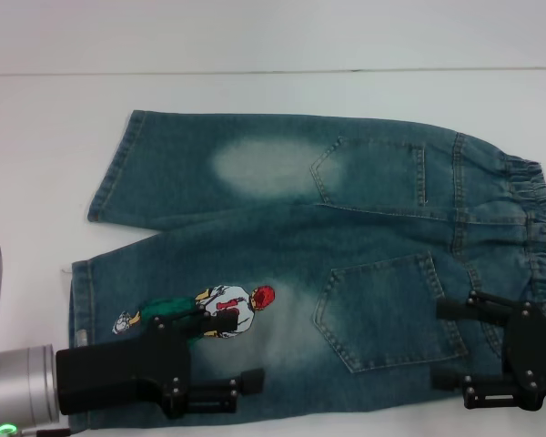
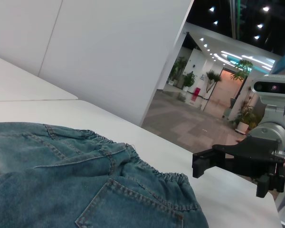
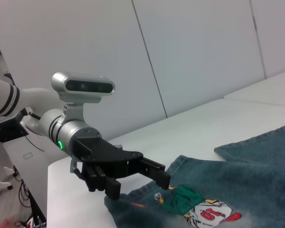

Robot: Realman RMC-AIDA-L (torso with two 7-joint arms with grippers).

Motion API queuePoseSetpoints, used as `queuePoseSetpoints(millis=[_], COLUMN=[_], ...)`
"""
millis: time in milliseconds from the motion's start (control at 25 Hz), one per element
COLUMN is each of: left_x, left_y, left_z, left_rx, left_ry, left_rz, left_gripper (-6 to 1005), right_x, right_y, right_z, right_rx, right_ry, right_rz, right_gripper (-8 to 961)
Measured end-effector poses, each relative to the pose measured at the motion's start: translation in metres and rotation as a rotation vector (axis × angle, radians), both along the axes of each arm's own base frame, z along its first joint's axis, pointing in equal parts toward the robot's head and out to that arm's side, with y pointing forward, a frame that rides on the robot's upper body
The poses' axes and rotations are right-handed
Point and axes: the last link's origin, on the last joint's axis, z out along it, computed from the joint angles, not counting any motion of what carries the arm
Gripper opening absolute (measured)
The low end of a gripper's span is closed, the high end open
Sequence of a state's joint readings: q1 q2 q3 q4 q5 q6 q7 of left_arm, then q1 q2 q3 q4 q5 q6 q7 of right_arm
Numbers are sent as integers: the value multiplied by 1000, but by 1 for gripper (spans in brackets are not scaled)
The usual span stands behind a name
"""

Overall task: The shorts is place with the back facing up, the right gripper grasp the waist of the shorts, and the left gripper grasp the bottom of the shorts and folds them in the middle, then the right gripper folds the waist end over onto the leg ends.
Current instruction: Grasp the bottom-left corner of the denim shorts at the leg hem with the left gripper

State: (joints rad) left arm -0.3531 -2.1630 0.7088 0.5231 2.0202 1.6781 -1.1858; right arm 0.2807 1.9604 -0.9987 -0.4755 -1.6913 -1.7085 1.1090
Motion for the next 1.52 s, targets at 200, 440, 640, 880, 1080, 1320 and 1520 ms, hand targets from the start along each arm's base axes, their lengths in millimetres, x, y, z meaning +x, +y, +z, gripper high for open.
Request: queuePoseSetpoints(millis=[200, 440, 640, 880, 1080, 1320, 1520], left_x=[0, 1, 1, -13, -31, -53, -67], left_y=[0, -1, 0, -7, -30, -58, -76], left_z=[0, 1, 12, 46, 69, 88, 93], left_rx=[0, -2, 54, 80, 60, 70, 31], left_ry=[0, -8, -72, -189, -175, -94, -10], left_rz=[0, -3, 24, 201, 350, 441, 511], left_gripper=[920, 920, 920, 921, 921, 921, 920], right_x=[0, 0, 0, 2, 4, 4, 4], right_y=[0, 0, 2, 1, 0, 2, 4], right_z=[-2, -4, -3, 1, -1, -3, -2], right_rx=[-9, -14, 3, 32, 34, 56, 63], right_ry=[-9, -13, -12, 1, 3, -5, -5], right_rz=[1, 2, 0, -18, -28, -36, -34], right_gripper=[956, 956, 956, 956, 956, 956, 956])
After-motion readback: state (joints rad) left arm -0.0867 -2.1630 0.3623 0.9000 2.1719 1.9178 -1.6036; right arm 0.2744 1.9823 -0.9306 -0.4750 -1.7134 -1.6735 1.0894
